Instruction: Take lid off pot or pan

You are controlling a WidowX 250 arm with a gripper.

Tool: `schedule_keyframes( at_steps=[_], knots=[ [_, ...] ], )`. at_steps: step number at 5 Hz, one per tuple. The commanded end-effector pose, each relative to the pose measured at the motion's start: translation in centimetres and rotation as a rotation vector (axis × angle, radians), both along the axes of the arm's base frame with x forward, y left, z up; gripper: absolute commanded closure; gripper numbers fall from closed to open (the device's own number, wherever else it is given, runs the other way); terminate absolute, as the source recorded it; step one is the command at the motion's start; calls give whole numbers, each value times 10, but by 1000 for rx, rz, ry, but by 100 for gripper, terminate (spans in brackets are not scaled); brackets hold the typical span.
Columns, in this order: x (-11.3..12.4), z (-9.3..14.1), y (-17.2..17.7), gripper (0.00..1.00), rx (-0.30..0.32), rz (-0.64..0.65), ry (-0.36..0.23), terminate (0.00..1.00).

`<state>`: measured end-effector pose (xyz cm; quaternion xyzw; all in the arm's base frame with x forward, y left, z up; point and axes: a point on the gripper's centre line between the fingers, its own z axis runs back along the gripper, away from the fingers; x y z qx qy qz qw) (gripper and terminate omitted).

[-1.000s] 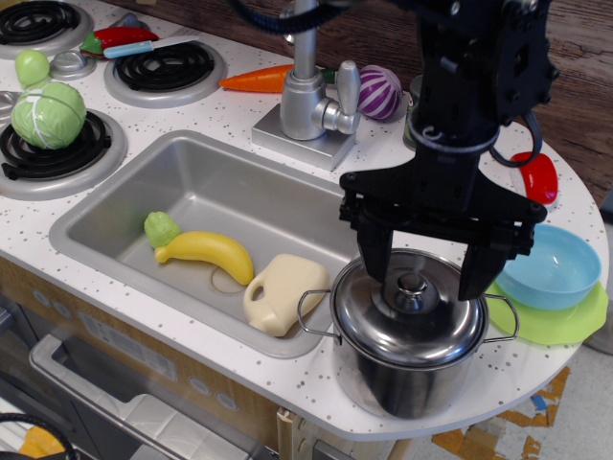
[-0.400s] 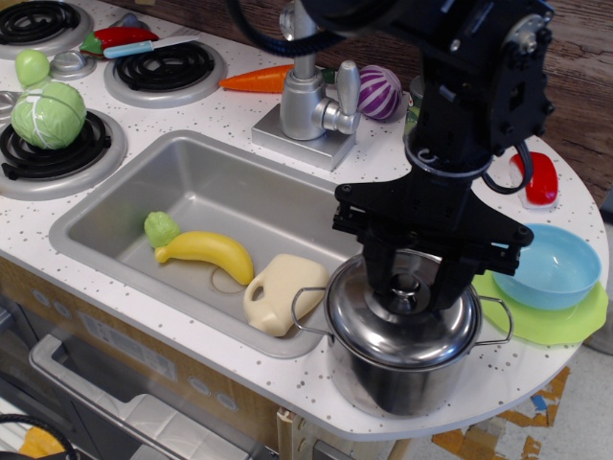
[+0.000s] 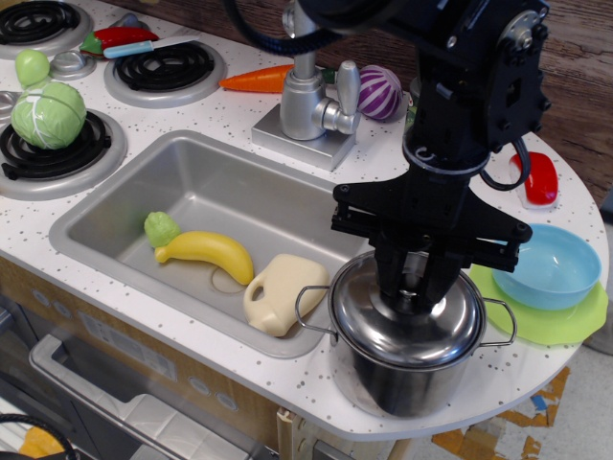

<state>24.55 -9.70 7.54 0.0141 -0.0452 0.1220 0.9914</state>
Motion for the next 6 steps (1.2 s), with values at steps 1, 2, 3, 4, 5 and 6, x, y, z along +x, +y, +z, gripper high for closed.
schedule_keyframes(
  at_steps=[1, 2, 3, 4, 5, 6],
  knots=[
    [1, 18, 0, 100, -8, 4, 1, 0],
    [8, 41, -1, 100, -1, -62, 15, 0],
    [24, 53, 3, 100, 32, -130, 17, 0],
    [47, 54, 10, 100, 41, -224, -22, 0],
    [74, 46, 12, 100, 11, -345, -65, 0],
    [92, 40, 14, 100, -3, -423, -106, 0]
  ],
)
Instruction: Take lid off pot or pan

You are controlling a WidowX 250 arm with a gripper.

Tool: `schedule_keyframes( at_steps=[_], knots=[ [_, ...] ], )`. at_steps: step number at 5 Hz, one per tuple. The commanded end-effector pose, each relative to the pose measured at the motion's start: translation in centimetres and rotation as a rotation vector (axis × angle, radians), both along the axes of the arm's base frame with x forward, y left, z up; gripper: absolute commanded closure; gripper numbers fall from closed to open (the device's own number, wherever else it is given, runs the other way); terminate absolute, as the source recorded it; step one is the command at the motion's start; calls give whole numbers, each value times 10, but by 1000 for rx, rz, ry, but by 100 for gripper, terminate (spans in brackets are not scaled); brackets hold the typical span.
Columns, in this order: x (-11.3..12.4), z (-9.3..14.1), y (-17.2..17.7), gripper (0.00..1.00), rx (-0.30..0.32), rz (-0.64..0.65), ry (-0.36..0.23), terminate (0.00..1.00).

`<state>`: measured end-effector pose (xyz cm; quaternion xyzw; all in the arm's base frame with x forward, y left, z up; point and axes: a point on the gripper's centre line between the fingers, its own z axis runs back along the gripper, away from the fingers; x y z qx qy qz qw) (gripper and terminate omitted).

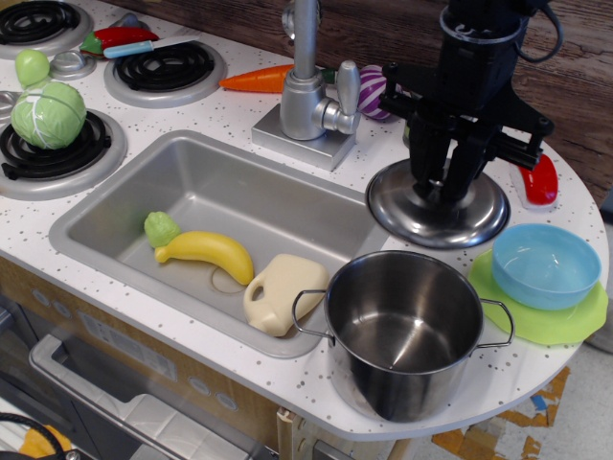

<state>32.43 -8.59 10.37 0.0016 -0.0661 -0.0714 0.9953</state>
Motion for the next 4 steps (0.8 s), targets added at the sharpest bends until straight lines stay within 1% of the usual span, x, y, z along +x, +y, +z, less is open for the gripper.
schedule_keyframes(
  at_steps=[1, 2, 3, 4],
  knots=[
    [20, 1, 0, 100, -40, -59, -103, 0],
    [18, -13, 6, 100, -75, -99, -163, 0],
    [15, -20, 8, 100, -108, -119, -211, 0],
    [14, -23, 11, 0, -128, -127, -205, 100]
  ],
)
